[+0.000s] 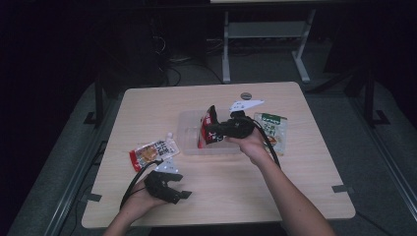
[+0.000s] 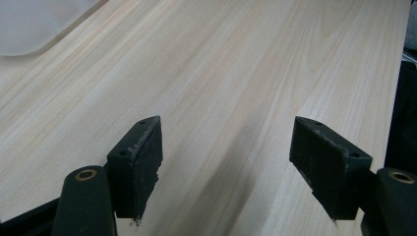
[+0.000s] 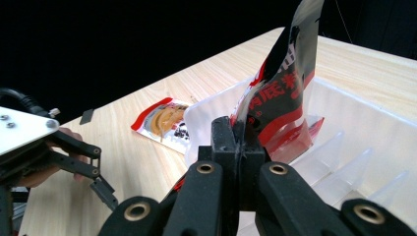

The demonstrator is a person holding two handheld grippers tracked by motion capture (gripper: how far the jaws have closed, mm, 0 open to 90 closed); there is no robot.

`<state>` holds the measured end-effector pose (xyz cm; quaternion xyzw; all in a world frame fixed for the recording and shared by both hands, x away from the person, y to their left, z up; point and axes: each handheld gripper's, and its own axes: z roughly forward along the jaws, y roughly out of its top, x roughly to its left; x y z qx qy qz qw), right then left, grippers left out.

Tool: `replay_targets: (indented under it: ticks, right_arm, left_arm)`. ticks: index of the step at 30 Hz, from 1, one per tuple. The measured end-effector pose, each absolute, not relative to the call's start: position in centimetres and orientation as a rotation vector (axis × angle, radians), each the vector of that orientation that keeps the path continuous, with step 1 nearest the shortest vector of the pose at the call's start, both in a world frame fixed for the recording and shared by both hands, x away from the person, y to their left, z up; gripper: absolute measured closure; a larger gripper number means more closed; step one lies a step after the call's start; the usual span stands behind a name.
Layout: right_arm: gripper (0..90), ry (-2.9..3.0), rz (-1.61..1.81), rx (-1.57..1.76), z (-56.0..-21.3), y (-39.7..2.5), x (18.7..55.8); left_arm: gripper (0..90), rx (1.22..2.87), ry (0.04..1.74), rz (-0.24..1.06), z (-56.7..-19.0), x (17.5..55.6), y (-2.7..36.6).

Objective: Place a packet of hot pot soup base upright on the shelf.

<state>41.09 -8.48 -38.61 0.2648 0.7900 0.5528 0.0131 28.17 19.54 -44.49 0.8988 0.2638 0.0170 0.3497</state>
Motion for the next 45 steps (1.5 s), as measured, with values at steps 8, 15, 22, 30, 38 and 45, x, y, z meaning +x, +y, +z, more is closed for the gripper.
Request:
replay_targets:
  ticks: [8,15,22,30,38,45]
  right_arm:
    - [89.5,2.485,1.684,0.848,-39.2,-7.9,41.9]
    - [88.9,2.498,1.641,0.859,-39.1,-7.1,42.5]
    - [83.3,2.512,1.594,0.868,-39.2,-6.6,43.0]
    - [63.4,2.51,1.601,0.892,-38.7,-6.8,42.9]
    - [35.7,2.528,1.541,0.897,-37.7,-7.1,42.3]
    - [24.4,2.529,1.501,0.855,-36.9,-7.7,41.3]
  left_arm:
    - [27.9,2.327,0.683,0.034,-44.6,28.2,19.5]
    - [27.9,2.326,0.68,0.033,-44.6,28.1,19.5]
    - [27.9,2.321,0.684,0.029,-44.6,28.3,19.6]
    - [27.9,2.317,0.688,0.028,-44.6,28.3,19.7]
    - [28.1,2.302,0.703,0.026,-44.6,28.4,19.9]
    - [28.0,2.289,0.711,0.021,-44.6,28.4,19.8]
